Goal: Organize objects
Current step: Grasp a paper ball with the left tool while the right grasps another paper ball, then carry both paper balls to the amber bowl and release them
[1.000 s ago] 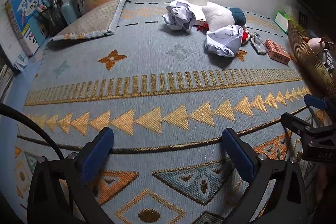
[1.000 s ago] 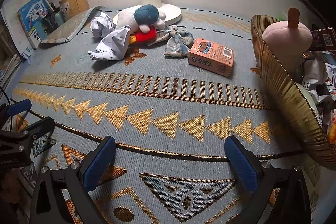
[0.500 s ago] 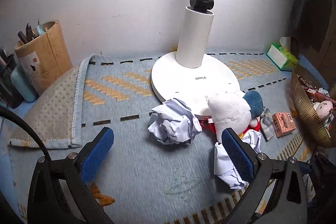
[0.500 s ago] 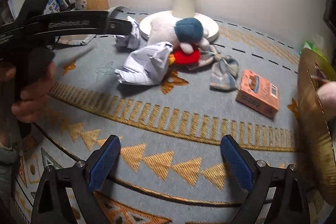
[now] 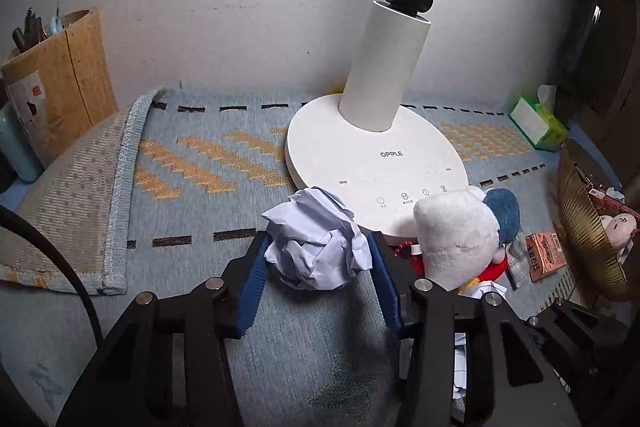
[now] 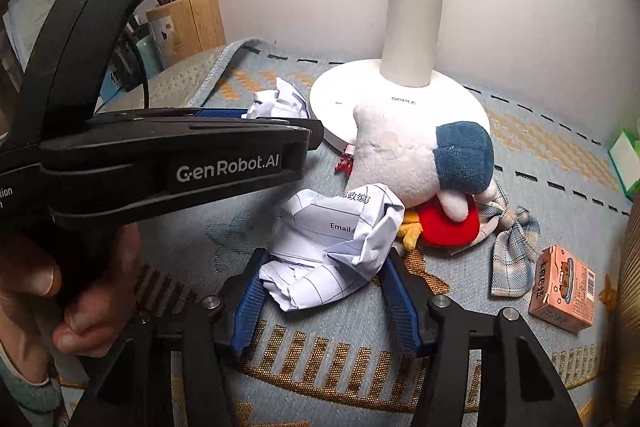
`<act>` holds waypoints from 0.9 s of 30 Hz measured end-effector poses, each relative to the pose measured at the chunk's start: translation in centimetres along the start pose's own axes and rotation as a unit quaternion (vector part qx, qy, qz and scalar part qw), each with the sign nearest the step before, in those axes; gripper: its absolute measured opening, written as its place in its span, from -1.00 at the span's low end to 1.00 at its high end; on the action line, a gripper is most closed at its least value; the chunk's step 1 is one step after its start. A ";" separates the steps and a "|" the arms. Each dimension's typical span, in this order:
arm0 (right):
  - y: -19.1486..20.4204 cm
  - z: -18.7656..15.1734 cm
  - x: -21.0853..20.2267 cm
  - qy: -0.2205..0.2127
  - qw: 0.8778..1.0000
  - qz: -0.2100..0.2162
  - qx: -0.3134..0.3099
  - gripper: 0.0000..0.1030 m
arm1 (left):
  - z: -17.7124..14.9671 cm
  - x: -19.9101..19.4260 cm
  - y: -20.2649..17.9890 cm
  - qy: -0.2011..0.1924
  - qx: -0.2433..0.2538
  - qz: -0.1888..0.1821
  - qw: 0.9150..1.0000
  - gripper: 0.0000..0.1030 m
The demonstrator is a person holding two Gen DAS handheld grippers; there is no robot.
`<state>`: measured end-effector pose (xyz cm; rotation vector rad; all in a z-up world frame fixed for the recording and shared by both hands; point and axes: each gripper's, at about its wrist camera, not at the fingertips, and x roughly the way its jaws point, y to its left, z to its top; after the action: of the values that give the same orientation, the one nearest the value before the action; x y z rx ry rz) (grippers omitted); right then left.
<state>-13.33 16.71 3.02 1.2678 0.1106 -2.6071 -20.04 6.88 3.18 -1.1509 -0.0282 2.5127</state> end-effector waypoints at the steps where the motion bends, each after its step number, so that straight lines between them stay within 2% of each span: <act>1: -0.3 0.0 -0.1 -0.005 1.000 0.002 0.001 0.05 | -0.1 -0.1 -0.1 -0.003 0.000 0.000 1.000 -0.16; 7: -1.0 -1.6 -2.4 -0.006 1.000 0.006 0.014 0.04 | -1.2 -2.0 -0.8 -0.013 0.013 0.030 0.999 -0.18; 10: -1.5 -3.7 -5.5 -0.007 1.000 0.019 0.020 0.04 | -2.8 -4.5 -1.8 -0.008 0.012 0.012 1.000 -0.19; 14: -3.3 -7.7 -11.7 -0.027 0.999 0.012 0.035 0.05 | -6.4 -8.6 -4.0 0.006 0.020 0.013 1.000 -0.19; 18: -5.6 -12.6 -16.0 -0.022 0.998 -0.015 0.059 0.06 | -10.9 -11.8 -6.8 0.026 0.029 0.027 0.999 -0.19; 20: -6.7 -14.9 -16.8 -0.008 0.997 -0.031 0.072 0.06 | -13.0 -13.3 -7.8 0.027 0.024 0.027 0.999 -0.19; 23: -8.7 -17.4 -16.6 0.010 0.994 -0.033 0.102 0.06 | -15.5 -15.0 -9.4 0.017 0.023 0.031 0.999 -0.19; 27: -9.9 -19.3 -16.6 0.010 0.992 -0.050 0.117 0.07 | -17.9 -15.1 -10.9 0.017 0.029 0.037 0.999 -0.19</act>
<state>8.88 32.58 3.64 1.3982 -0.1353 -2.7588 5.65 9.43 4.08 -1.1914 0.0982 2.5390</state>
